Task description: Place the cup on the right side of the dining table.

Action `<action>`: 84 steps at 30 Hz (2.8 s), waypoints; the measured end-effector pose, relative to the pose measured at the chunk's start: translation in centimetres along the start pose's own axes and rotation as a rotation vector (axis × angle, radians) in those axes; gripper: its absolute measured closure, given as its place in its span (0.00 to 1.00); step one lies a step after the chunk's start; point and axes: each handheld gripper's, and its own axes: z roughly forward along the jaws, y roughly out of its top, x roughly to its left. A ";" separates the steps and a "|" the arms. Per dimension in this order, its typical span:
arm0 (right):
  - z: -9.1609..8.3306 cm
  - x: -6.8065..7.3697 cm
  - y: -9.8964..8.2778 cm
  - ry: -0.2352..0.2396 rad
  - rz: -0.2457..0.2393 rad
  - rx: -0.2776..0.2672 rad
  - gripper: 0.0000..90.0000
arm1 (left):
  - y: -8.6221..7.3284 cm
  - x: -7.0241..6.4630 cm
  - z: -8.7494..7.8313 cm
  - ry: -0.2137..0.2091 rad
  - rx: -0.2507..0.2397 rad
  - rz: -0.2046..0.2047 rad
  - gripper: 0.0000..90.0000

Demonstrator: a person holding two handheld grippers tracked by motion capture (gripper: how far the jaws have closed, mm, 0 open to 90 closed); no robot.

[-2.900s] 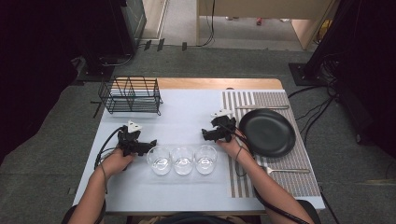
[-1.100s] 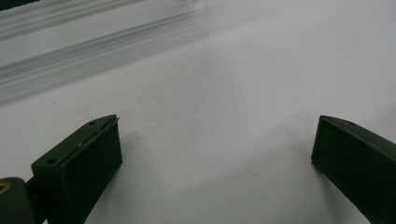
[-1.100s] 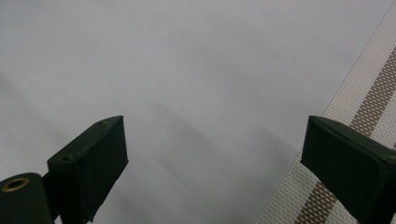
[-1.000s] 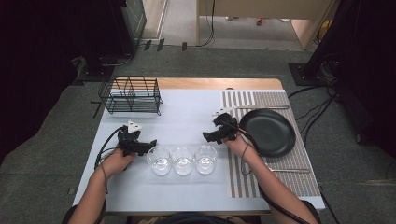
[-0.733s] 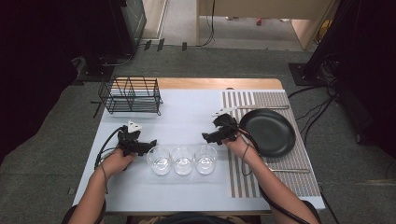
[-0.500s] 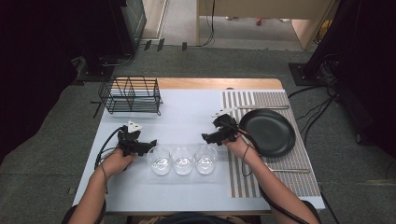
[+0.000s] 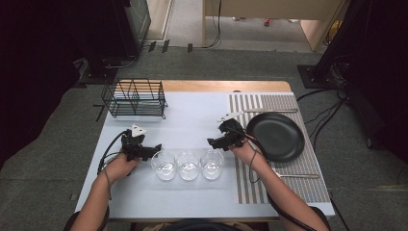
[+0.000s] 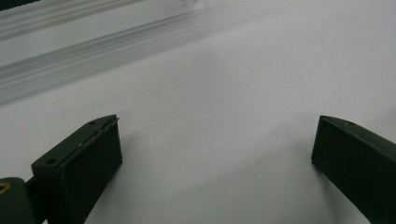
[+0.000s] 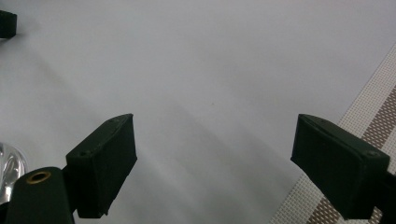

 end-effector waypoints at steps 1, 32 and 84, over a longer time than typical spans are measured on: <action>-0.1 0.0 0.0 -0.003 -0.003 -0.002 0.15 | 0.0 0.0 0.0 0.000 0.000 0.000 0.02; -2.2 0.0 0.5 0.006 -0.021 -0.023 0.15 | 0.0 0.0 0.0 0.000 0.000 0.000 0.02; -5.0 2.3 1.4 0.101 -0.084 -0.053 0.15 | 0.0 0.0 0.0 -0.002 -0.001 -0.002 0.02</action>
